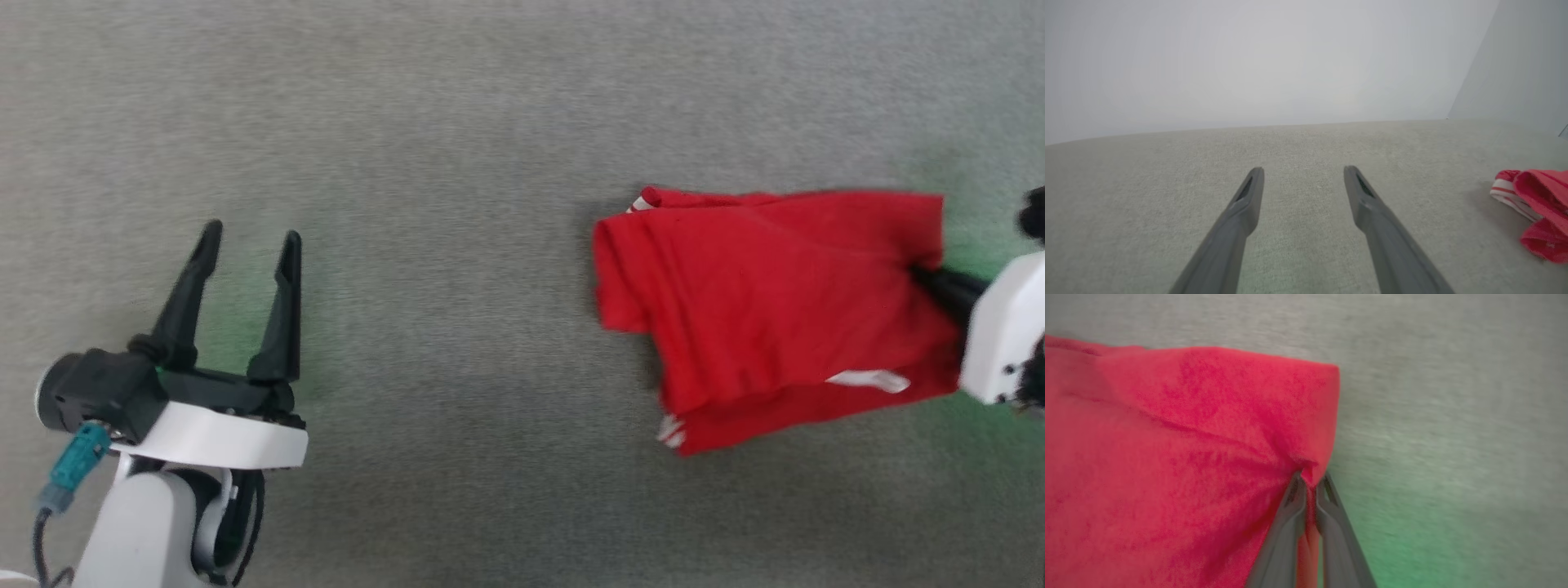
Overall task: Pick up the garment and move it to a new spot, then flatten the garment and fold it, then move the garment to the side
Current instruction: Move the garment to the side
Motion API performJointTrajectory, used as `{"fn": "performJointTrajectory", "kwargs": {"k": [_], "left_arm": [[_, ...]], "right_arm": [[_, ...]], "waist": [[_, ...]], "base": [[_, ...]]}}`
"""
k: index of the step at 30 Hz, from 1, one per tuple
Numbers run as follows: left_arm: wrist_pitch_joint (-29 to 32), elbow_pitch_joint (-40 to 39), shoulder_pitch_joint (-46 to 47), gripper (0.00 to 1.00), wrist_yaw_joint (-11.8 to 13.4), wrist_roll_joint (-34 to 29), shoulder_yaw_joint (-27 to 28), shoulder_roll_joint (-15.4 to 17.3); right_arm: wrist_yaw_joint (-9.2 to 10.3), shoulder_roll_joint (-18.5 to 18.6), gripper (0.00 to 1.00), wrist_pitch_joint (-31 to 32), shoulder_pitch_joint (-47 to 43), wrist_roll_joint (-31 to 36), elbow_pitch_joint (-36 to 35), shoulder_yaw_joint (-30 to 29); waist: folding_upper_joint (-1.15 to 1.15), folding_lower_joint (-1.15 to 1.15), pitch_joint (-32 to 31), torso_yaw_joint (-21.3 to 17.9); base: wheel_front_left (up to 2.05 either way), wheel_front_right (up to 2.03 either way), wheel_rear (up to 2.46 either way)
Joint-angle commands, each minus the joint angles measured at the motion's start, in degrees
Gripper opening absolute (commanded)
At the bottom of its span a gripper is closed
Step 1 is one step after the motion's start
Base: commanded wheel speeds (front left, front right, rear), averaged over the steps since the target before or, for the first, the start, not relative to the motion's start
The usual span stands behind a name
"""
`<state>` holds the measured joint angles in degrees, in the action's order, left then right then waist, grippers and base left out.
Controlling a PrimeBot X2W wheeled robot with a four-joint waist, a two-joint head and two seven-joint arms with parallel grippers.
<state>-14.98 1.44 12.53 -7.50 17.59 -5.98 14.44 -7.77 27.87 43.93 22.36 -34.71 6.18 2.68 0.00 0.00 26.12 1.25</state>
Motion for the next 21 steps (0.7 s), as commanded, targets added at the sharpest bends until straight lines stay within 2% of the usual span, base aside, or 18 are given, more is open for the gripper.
{"fn": "performJointTrajectory", "kwargs": {"k": [1,7,12,17,21], "left_arm": [[-0.27,-0.61,1.59,1.0,0.08,0.38,0.14,0.65],[-0.21,-3.12,5.79,1.0,0.08,0.65,-1.14,4.33],[-0.21,-4.9,11.66,1.0,0.08,0.26,-3.93,8.6],[-0.2,-5.93,18.9,1.0,0.08,1.03,-5.55,12.43],[-0.2,-6.69,22.74,1.0,0.08,1.39,-6.55,14.02]], "right_arm": [[0.51,1.14,0.0,-1.53,-0.63,1.19,1.57,-2.4],[0.42,1.27,0.0,-7.03,0.22,1.77,1.16,-11.56],[0.36,1.86,0.0,-12.44,3.02,5.9,4.34,-20.1],[0.36,1.15,0.0,-18.06,8.54,11.29,8.88,-26.19],[0.36,1.1,0.0,-21.76,12.87,14.95,12.91,-29.83]], "waist": [[0.0,0.0,1.32,-2.47],[0.0,0.0,5.54,-7.81],[0.0,0.0,10.27,-11.2],[0.0,0.0,14.94,-12.92],[0.0,0.0,17.11,-13.16]], "base": [[0.0,0.0,0.0],[0.0,0.0,0.0],[0.0,0.0,0.0],[0.0,0.0,0.0],[0.0,0.0,0.0]]}}
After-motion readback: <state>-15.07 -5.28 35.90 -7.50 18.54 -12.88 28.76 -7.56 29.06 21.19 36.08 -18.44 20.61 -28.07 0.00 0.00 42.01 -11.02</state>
